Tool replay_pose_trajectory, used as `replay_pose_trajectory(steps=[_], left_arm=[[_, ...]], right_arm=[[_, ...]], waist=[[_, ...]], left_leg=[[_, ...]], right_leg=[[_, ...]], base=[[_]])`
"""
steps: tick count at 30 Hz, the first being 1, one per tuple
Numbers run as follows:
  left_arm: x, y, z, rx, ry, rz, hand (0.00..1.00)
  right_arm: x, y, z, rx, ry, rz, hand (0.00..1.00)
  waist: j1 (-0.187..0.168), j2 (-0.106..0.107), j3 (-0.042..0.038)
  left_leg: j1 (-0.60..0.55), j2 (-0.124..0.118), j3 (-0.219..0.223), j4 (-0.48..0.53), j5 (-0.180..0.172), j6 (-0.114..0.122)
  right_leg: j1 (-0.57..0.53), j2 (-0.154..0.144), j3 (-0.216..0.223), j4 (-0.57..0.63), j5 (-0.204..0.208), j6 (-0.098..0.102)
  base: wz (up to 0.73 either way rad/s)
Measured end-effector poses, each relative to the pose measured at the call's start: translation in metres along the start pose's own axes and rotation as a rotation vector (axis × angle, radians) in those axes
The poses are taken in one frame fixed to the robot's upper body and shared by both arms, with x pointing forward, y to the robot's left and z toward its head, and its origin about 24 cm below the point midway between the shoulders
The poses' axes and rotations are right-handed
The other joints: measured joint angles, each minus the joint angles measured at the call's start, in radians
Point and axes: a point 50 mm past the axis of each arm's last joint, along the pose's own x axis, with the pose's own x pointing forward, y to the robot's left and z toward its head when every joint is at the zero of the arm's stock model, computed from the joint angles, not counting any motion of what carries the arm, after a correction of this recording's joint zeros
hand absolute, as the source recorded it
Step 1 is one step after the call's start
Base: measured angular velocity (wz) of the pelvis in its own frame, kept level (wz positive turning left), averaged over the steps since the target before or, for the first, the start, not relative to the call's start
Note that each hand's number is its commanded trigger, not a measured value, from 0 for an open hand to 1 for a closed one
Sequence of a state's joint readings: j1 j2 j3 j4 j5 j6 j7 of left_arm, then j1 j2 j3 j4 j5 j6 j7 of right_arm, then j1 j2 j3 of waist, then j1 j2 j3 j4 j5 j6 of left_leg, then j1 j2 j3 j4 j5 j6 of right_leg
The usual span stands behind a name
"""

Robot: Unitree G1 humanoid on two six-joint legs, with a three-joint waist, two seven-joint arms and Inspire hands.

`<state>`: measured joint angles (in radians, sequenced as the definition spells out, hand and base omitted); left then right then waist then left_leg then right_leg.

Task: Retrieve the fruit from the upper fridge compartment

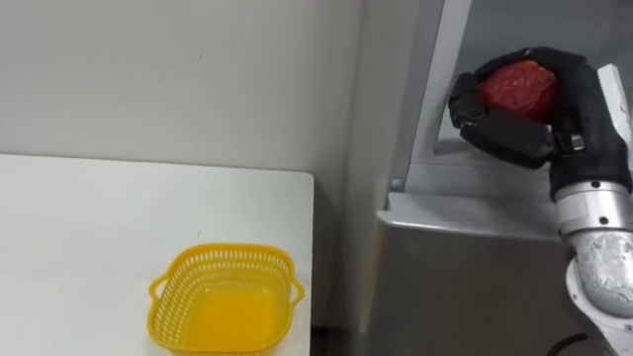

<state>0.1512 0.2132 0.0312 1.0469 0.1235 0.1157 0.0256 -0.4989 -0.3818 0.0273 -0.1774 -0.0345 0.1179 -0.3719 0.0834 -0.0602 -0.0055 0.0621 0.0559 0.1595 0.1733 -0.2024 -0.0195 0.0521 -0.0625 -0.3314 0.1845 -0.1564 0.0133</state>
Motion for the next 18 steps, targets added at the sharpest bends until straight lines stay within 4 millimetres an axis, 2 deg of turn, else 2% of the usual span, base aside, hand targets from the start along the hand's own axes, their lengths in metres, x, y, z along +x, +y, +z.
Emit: replay_pose_trajectory(steps=[7, 11, 13, 18], left_arm=[[0.0, -0.001, 0.0, 0.006, -0.013, -0.002, 0.0], [0.0, -0.001, 0.0, 0.003, -0.011, -0.003, 0.0], [0.0, -0.001, -0.001, 0.003, -0.009, -0.004, 0.0], [0.001, -0.003, 0.005, 0.01, -0.027, -0.013, 0.0]], right_arm=[[-0.007, 0.0, 0.026, -0.014, -0.159, -0.047, 1.0], [-0.015, 0.0, 0.049, -0.055, -0.285, -0.094, 1.0], [-0.02, 0.004, 0.058, -0.05, -0.347, -0.099, 1.0], [-0.029, 0.021, 0.068, -0.059, -0.429, -0.029, 1.0]], waist=[[0.0, 0.002, 0.0028], [0.002, 0.002, 0.0029], [0.004, 0.006, 0.0051], [0.009, 0.002, 0.003]], left_leg=[[-0.009, 0.001, 0.002, 0.01, 0.0, 0.0], [-0.009, 0.0, 0.004, 0.014, 0.0, 0.001], [-0.006, 0.0, 0.005, 0.014, 0.0, 0.001], [-0.006, 0.001, 0.004, 0.009, 0.0, 0.001]], right_leg=[[0.001, -0.003, -0.003, 0.011, 0.0, -0.001], [-0.001, -0.004, 0.001, 0.017, 0.0, -0.001], [0.0, -0.004, 0.002, 0.018, 0.0, -0.001], [-0.001, -0.003, 0.003, 0.018, 0.0, -0.001]], base=[[0.0], [0.0], [0.0], [0.0]])
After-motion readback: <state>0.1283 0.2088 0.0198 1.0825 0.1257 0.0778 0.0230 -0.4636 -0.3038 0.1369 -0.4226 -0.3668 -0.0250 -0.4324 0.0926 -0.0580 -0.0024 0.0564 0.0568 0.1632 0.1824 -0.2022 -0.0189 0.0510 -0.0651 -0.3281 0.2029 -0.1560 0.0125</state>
